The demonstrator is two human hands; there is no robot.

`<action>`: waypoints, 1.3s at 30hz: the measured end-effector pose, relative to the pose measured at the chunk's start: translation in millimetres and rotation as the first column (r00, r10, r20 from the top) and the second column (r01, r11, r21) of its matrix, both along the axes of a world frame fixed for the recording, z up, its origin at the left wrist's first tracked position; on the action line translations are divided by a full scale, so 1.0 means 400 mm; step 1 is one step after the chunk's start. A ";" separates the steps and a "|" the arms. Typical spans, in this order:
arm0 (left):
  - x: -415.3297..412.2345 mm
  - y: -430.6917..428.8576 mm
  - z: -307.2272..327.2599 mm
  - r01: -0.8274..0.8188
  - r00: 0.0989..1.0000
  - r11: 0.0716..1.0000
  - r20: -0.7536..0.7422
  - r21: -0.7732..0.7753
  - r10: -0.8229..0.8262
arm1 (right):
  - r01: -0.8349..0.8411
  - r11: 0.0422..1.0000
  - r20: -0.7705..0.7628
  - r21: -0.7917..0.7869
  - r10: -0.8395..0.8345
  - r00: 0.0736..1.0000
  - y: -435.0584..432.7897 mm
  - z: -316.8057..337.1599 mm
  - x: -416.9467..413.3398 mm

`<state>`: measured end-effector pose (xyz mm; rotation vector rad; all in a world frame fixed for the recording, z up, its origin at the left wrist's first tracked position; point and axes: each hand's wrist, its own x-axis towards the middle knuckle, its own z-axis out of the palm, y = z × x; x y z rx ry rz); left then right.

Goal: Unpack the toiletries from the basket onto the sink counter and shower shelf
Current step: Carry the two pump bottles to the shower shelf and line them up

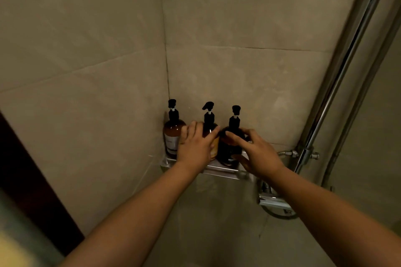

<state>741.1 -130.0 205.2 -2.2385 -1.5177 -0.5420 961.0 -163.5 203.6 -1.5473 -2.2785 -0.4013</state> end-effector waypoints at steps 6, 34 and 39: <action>-0.024 -0.008 -0.009 -0.026 1.000 1.000 0.015 0.007 0.025 | -0.041 0.999 -0.100 -0.028 0.038 0.994 0.022 -0.002 -0.024; -0.082 0.029 -0.010 -0.074 0.997 0.997 -0.012 0.020 0.074 | 0.000 0.999 -0.152 -0.033 -0.005 0.988 0.029 -0.015 -0.114; -0.088 0.040 -0.012 -0.075 0.997 0.996 -0.018 0.049 0.076 | 0.011 1.000 -0.150 -0.006 -0.012 0.989 0.024 -0.012 -0.120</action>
